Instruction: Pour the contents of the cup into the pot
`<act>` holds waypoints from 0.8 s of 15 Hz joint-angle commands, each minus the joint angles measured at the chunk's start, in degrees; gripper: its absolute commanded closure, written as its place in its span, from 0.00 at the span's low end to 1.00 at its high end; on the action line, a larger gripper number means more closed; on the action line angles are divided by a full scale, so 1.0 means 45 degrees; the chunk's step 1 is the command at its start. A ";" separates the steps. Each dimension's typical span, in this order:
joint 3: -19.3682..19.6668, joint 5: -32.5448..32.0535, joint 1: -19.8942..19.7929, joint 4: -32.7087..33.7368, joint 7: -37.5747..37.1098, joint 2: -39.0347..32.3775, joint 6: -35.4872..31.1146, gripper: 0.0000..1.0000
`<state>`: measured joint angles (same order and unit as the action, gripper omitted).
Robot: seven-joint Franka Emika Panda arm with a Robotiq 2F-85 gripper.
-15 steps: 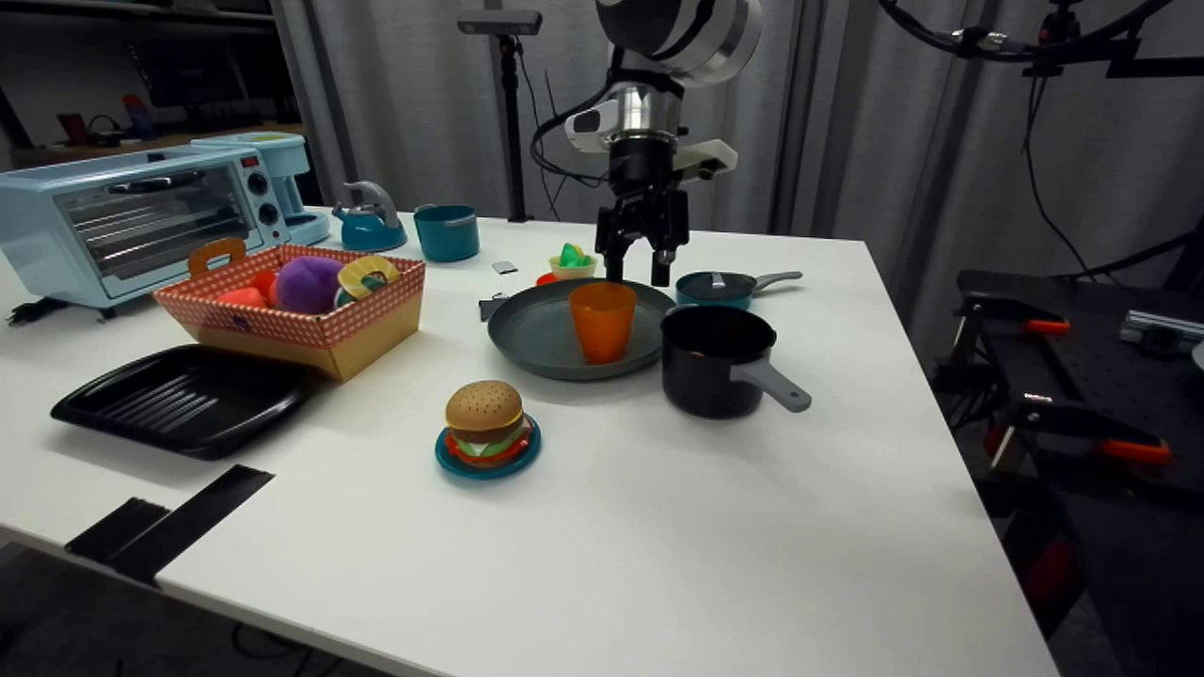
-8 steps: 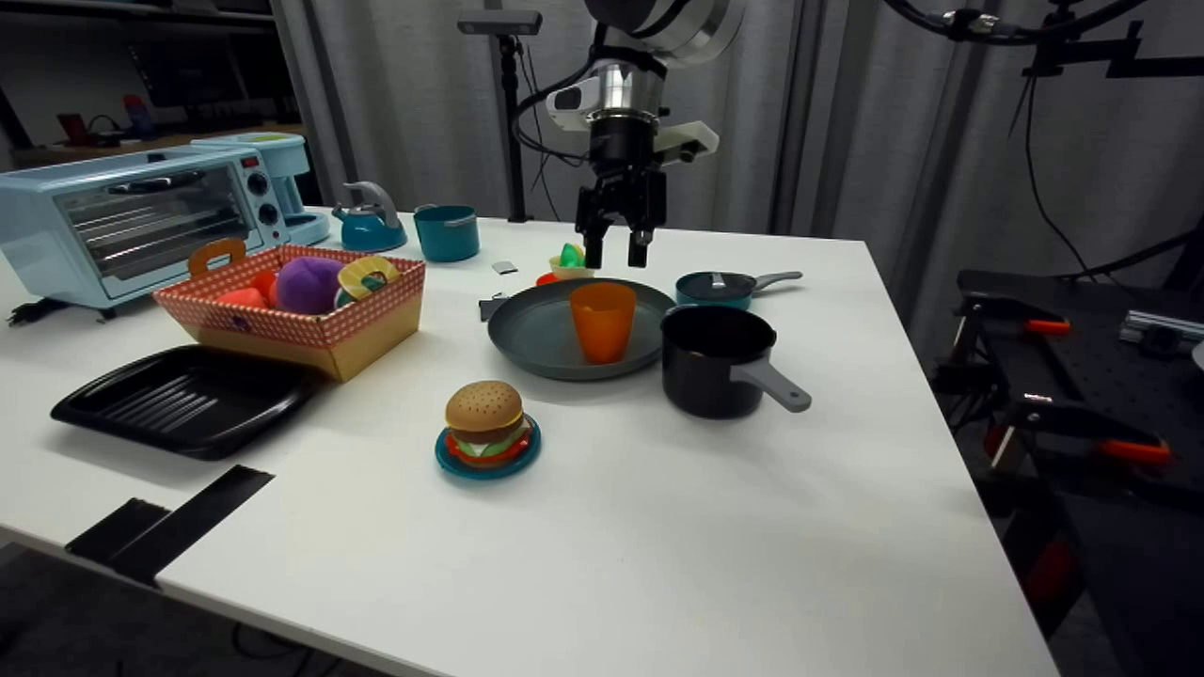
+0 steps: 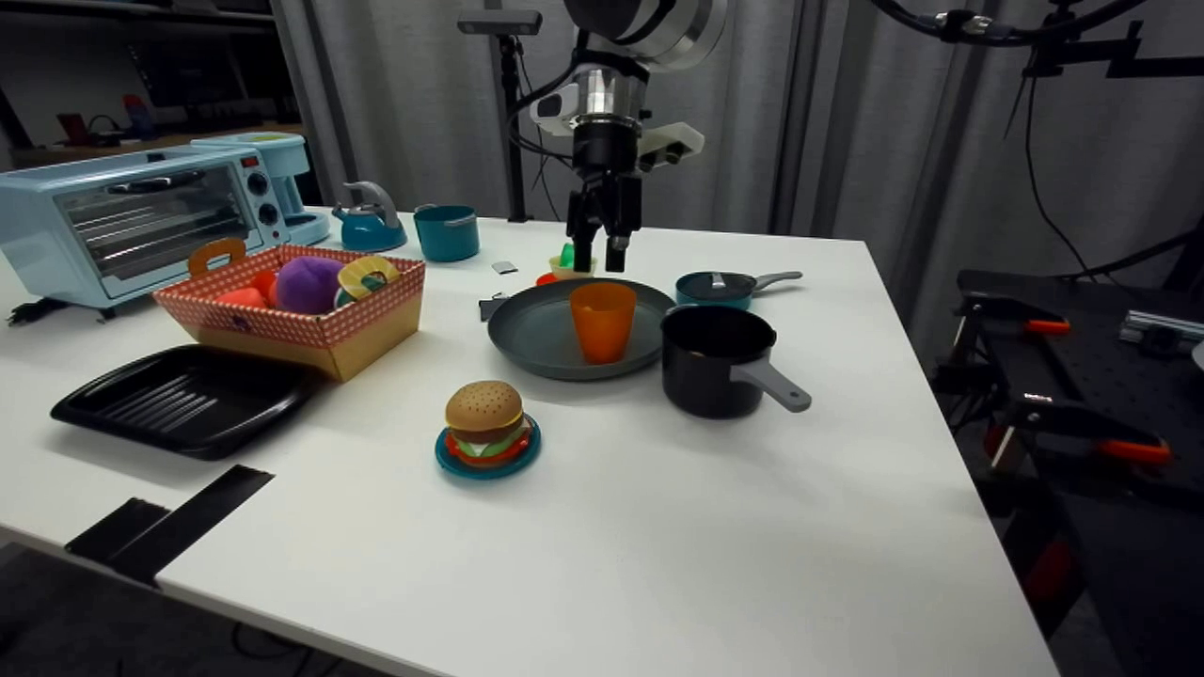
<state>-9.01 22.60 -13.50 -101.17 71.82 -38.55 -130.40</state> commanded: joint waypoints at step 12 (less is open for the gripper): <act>0.0342 -0.1407 0.0319 0.1810 -0.2544 -0.1574 0.0594 0.39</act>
<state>-7.67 17.93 -12.30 -96.55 62.69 -43.84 -130.35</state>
